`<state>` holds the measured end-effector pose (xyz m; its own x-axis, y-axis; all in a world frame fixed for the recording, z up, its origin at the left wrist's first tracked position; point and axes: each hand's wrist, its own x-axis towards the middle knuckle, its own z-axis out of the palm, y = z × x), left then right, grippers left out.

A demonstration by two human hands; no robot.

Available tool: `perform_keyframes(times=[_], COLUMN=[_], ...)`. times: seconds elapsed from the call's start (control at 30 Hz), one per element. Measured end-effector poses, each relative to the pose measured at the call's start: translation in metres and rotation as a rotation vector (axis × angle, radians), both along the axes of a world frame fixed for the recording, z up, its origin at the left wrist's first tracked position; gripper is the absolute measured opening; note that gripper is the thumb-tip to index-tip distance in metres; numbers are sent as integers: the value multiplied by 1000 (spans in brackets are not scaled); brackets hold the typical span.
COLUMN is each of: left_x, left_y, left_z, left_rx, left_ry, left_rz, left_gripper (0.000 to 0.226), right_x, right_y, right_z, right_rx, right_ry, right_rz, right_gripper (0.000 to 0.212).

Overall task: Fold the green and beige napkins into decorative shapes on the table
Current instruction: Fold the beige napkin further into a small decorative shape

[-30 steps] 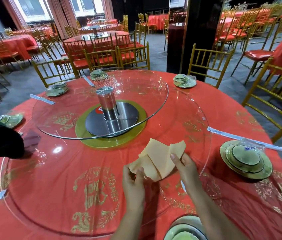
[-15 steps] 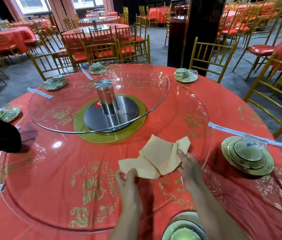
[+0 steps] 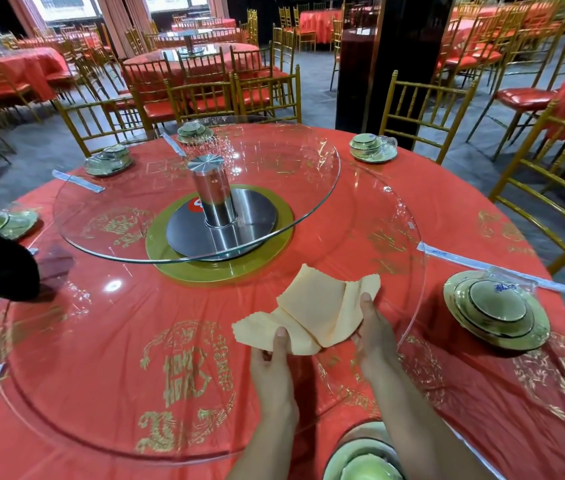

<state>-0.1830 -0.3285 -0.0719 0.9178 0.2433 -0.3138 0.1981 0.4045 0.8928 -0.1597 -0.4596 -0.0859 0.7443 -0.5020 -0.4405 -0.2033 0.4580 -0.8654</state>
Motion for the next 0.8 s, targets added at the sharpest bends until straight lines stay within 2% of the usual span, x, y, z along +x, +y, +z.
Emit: perform_keyframes(times=[0.13,0.2,0.27,0.3,0.4,0.47,0.53,0.6,0.67,0.73,0.8], left_x=[-6,-8,-10,-10,-12,-15,-17,-18,-19,-19,-19], left_y=[-2,-5,-8,-10,-12,-11,-11,-11,-12,-13,-15], left_z=[0,-1,0,0,0,-2,-5,-8,-9,-9,-9], left_rx=[40,60,61,66,80,102,146,168,181,180,174], left_ry=[-11,-4,-7,-5,-47,-79,-87,-90,-100,-93,-95], left_rz=[-49,-85,-107,-116,-125,-141,-151,-156,-164,-159,-141], left_gripper=[28,24,23,24,34,45,34,19,19,21,22], right_x=[-5,-8,-9,-7,-5,-5,-5,-6,-7,-7,-9], right_y=[8,12,15,16,14,11,13,15,15,14,11], right_z=[1,1,2,4,7,7,8,11,10,9,10], right_rx=[-39,-82,-114,-119,-104,-102,-103,-83,-73,-52,-22], right_ry=[-42,-50,-62,-68,-53,-23,-37,-59,-76,-86,-109], right_rz=[78,93,127,136,139,137,143,127,117,103,97], right_gripper=[35,45,64,64,43,41,43,56,72,74,85])
